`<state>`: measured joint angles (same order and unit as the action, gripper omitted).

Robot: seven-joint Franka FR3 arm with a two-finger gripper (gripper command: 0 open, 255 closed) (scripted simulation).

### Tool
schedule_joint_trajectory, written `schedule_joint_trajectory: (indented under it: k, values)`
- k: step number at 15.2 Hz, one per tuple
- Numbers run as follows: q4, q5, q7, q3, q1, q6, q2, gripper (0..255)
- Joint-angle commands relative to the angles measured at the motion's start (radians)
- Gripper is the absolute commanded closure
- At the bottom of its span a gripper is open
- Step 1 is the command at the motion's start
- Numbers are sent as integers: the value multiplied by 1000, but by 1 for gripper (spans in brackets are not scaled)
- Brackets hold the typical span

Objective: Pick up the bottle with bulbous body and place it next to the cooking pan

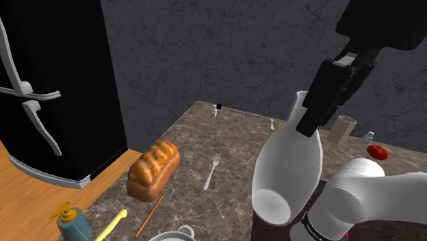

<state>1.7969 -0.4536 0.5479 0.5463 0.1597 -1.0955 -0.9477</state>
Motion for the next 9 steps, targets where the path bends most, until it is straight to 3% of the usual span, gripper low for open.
schedule_joint_trajectory:
  k: [1,9]
  values:
    - [-41,-35,52,45,12,8,10,255]
    - [-271,-153,263,269,122,19,100,255]
